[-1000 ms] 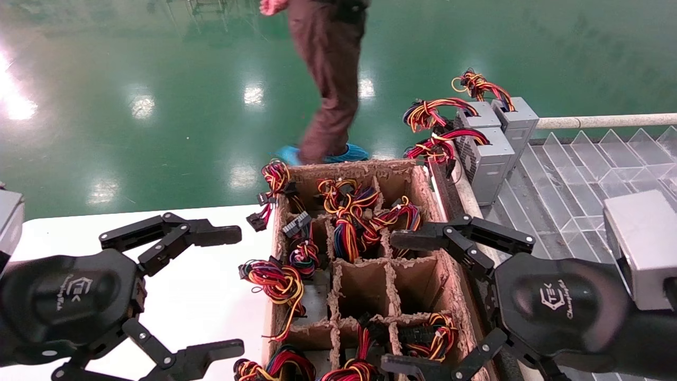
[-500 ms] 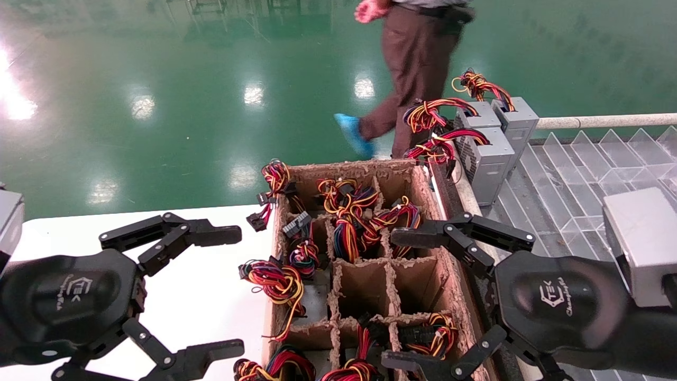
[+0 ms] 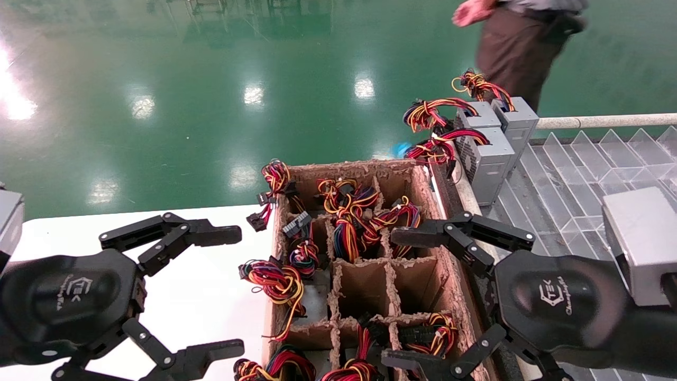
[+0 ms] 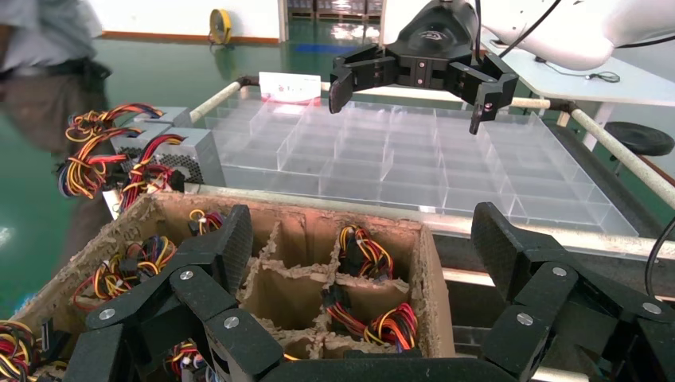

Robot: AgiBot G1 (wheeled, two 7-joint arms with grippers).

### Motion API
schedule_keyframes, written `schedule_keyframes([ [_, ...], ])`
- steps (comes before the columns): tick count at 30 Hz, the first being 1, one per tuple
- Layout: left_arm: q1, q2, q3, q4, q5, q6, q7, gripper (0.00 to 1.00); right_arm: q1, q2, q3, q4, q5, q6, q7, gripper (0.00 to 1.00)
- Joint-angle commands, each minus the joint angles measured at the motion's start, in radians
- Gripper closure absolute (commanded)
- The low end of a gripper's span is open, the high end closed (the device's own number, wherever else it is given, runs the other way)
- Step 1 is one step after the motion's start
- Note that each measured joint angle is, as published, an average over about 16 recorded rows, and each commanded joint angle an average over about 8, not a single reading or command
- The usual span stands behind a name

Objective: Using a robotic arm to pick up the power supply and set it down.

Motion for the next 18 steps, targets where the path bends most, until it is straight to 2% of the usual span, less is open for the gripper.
schedule_keyframes([
  [1,0.000,0.000,0.000,0.000,0.000,0.000,0.000,0.00,0.000,0.000,0.000,0.000,0.000,0.000,0.000,0.00],
  [18,0.000,0.000,0.000,0.000,0.000,0.000,0.000,0.00,0.001,0.000,0.000,-0.001,0.000,0.000,0.000,0.00],
])
